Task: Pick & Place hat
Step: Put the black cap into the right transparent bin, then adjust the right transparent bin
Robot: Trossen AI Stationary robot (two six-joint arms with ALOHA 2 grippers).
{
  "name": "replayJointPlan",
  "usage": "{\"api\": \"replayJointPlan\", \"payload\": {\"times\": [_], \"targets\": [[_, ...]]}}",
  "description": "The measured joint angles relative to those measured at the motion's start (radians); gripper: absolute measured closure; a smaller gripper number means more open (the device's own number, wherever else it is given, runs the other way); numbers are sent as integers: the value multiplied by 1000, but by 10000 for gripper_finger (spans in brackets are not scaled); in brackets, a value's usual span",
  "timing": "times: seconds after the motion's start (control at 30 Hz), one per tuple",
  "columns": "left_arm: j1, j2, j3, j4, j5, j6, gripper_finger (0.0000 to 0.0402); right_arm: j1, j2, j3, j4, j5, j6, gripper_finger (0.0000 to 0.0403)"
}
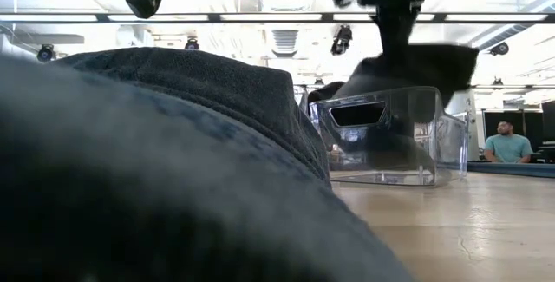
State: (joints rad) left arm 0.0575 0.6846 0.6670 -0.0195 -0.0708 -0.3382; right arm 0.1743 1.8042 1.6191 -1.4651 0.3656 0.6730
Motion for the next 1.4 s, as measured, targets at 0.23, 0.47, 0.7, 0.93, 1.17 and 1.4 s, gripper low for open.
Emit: {"api": "replayJointPlan", "payload": {"times": [0.23, 0.47, 0.7, 0.93, 1.17, 1.4], "targets": [[0, -1, 0, 0, 0, -1, 236, 2, -8, -71, 78, -5, 8, 394], [0, 0, 0, 1, 2, -4, 236, -2, -74, -48, 111, 0, 23, 350], [0, 0, 0, 2, 3, -3, 236, -6, -103, -49, 110, 0, 41, 266], [0, 0, 0, 2, 3, -3, 236, 31, -103, -16, 119, -135, 165, 216], [0, -2, 0, 2, 1, 20, 236, 218, -115, 9, 108, -202, 368, 223], [16, -2, 3, 7, -24, 39, 236, 352, -119, -7, -4, -283, 602, 291]]}}
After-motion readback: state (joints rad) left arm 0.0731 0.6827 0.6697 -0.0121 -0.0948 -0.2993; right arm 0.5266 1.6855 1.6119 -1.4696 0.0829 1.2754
